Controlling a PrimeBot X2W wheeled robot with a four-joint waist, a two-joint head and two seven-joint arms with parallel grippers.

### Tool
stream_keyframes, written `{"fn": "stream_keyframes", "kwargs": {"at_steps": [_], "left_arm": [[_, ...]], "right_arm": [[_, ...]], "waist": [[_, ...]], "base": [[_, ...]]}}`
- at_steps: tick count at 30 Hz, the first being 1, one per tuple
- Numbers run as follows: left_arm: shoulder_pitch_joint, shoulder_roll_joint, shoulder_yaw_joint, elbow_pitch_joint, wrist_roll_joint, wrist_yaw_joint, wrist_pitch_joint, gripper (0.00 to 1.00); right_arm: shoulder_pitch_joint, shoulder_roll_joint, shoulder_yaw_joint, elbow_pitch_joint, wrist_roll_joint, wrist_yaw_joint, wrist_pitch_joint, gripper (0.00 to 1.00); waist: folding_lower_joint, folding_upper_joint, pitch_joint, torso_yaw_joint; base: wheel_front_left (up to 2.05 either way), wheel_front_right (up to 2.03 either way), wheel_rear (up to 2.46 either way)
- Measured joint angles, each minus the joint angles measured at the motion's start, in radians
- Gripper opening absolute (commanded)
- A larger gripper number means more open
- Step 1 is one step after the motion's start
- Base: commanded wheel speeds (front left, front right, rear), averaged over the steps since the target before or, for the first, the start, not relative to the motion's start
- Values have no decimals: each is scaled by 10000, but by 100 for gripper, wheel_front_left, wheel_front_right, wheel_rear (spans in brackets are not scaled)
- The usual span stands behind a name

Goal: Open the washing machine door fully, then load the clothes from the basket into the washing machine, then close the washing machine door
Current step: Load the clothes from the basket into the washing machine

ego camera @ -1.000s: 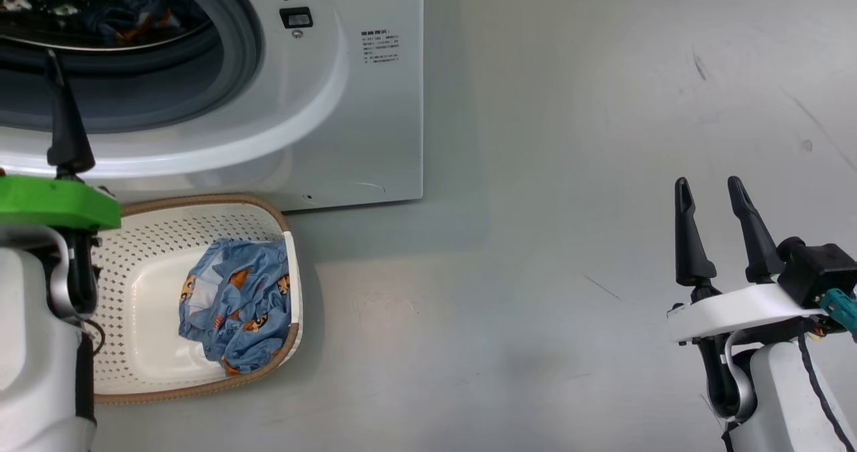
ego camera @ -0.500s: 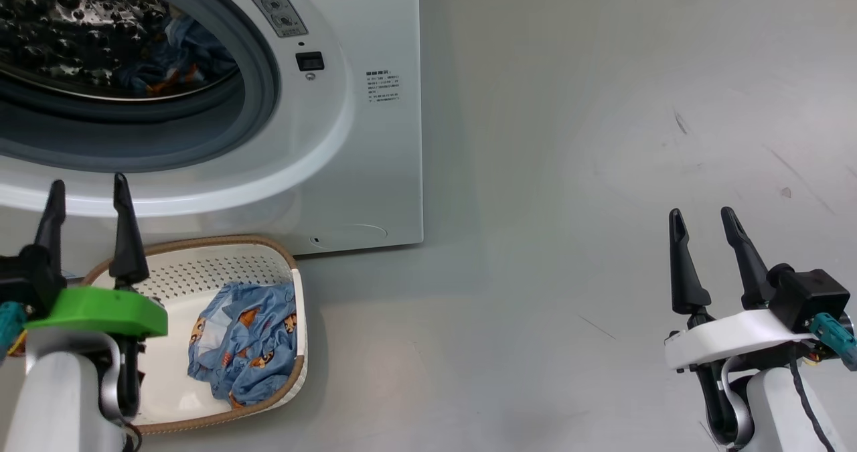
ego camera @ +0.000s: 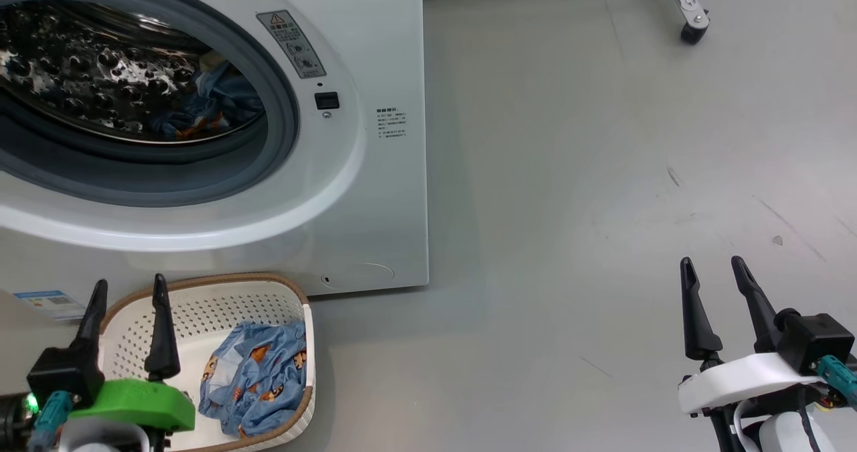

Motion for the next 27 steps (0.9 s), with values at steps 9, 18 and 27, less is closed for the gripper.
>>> {"fn": "stream_keyframes", "kwargs": {"at_steps": [9,18,27], "left_arm": [[1131,-94,-17,-270,102,0,0,100],[1319,-159,10,-696,186,0,0,100],[1344,-301,6,-945,190,-2,0,100]], "right_arm": [[496,15,-44,-138,-2,0,0,100],[560,23,13,-366,-4,0,0,100],[717,21,31,-479,-4,0,0,100]], "waist": [[0,0,-535,104],[0,0,-561,154],[0,0,-424,260]], "base": [[0,0,0],[0,0,0],[0,0,0]]}}
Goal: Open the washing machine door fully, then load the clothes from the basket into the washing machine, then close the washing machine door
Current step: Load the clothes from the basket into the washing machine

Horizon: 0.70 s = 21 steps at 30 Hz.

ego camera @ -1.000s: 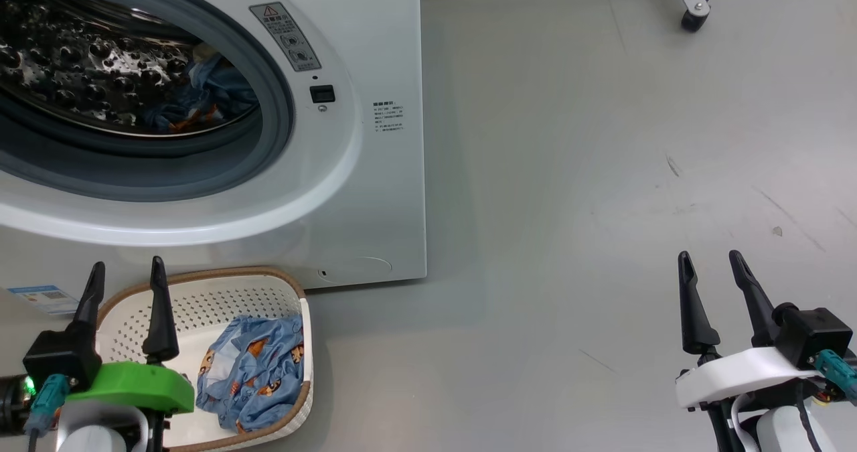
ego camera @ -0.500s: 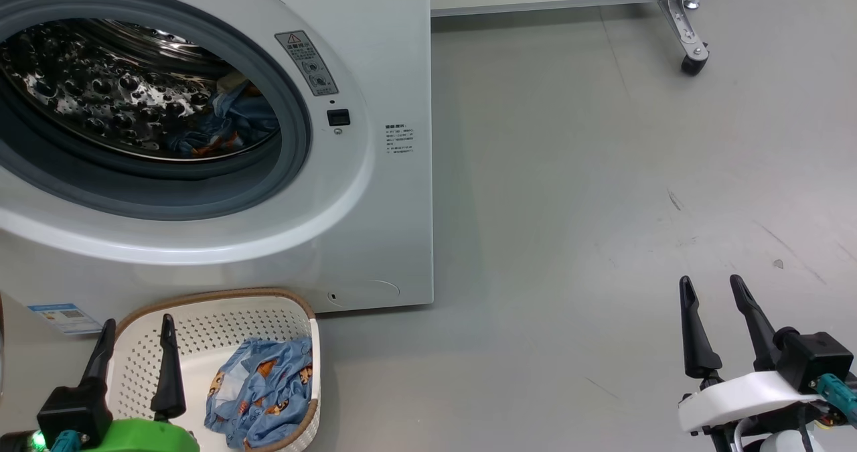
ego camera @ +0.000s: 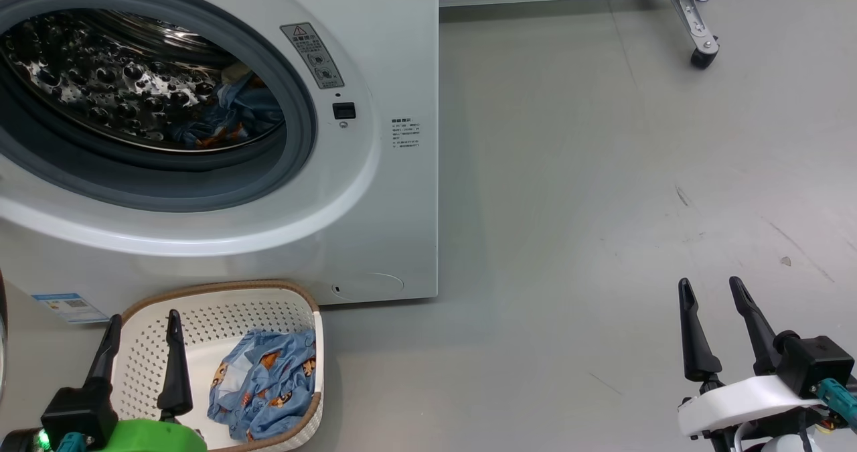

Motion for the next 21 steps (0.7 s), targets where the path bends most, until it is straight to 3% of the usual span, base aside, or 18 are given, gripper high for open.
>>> {"fn": "stream_keyframes", "kwargs": {"at_steps": [21], "left_arm": [[-34,-79,48,-606,82,0,0,100]], "right_arm": [[-35,6,65,-397,0,0,0,100]], "waist": [[0,0,1150,58]], "base": [[0,0,0]]}}
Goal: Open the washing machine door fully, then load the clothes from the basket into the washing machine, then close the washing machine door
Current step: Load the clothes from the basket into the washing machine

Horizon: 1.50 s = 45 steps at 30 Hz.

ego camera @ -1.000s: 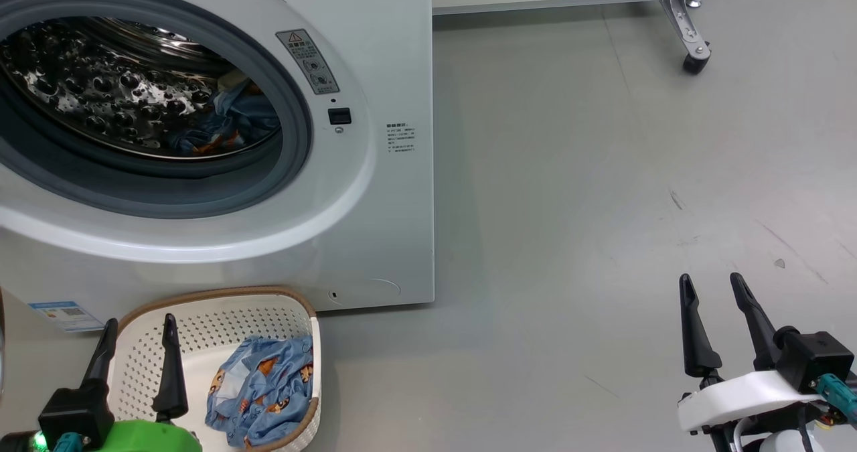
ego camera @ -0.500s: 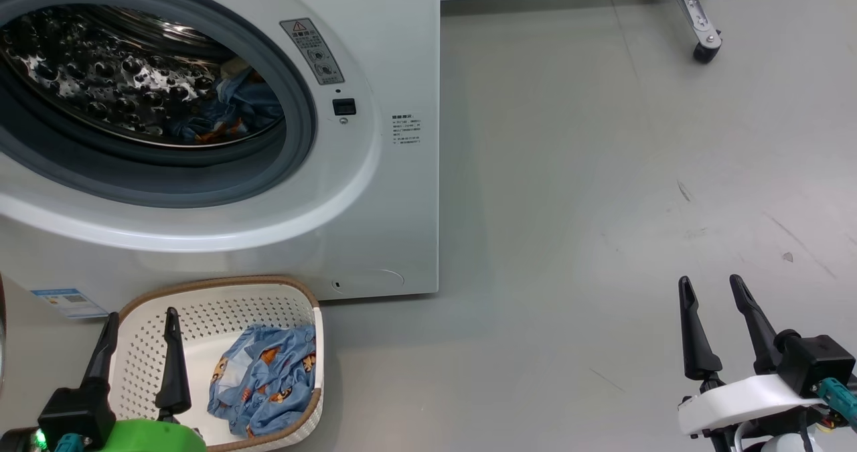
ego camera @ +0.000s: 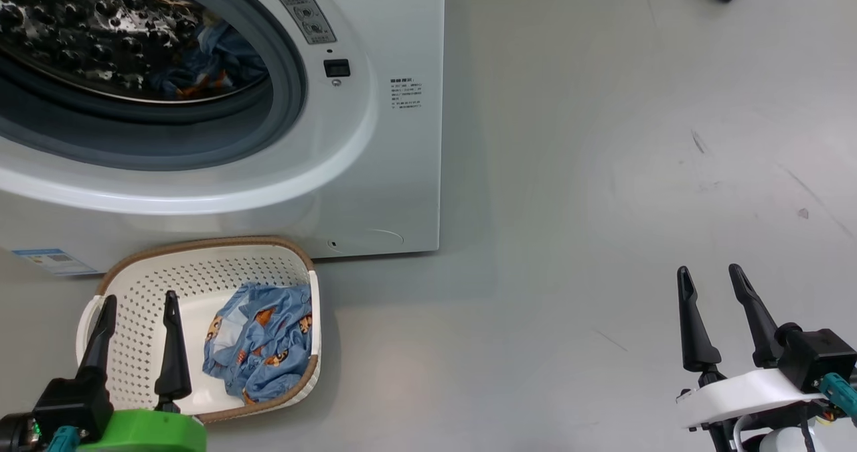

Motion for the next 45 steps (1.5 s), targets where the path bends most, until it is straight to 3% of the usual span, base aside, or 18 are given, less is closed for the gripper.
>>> {"fn": "stream_keyframes", "kwargs": {"at_steps": [17,31,45], "left_arm": [[-1473,-40,-48,-184,-249,-8,0,100],[-3325,228,128,2291,-915,-113,198,100],[-4371,642,25,4755,-1567,-290,1333,100]], "right_arm": [[-699,-2,198,-385,2,0,0,100],[-1783,4,476,-577,2,0,0,100],[-2302,102,554,-585,2,2,0,100]], "waist": [[0,0,2189,-33],[2,0,4228,-308],[3,0,5527,-756]], "base": [[0,0,0],[0,0,0],[0,0,0]]}}
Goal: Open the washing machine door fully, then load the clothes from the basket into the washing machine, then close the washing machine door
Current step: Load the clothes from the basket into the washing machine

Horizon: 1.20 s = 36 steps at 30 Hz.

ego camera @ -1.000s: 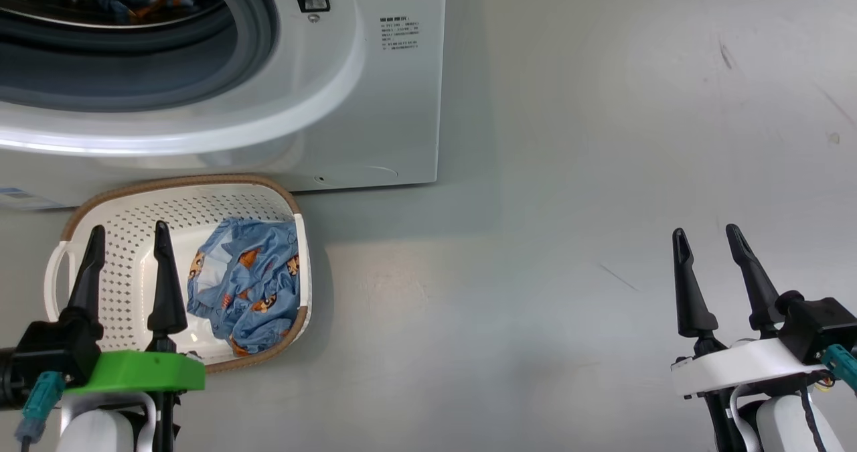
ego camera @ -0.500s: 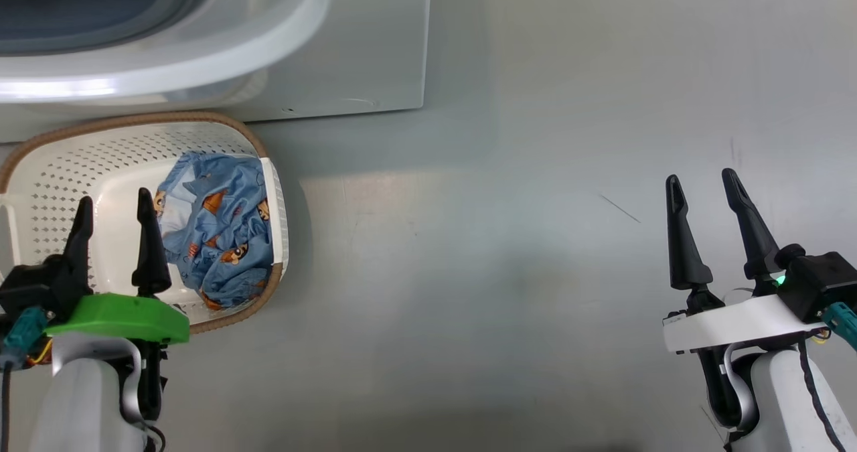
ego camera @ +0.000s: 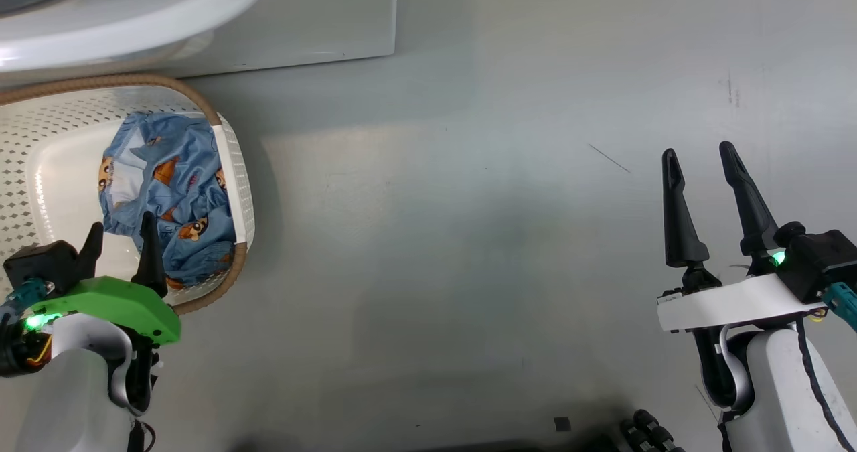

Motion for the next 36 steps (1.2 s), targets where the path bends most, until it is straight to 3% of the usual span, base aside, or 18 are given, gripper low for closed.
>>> {"fn": "stream_keyframes", "kwargs": {"at_steps": [18,36], "left_arm": [[-1639,1030,-619,1499,65,-84,811,100],[-2730,1360,-1030,2495,146,-86,957,100]], "right_arm": [[-573,104,-27,-52,0,0,0,100],[-768,128,-44,-77,2,0,-2,100]], "waist": [[-1,0,1341,-309],[-2,0,2052,-388]], "base": [[0,0,0],[0,0,0]]}}
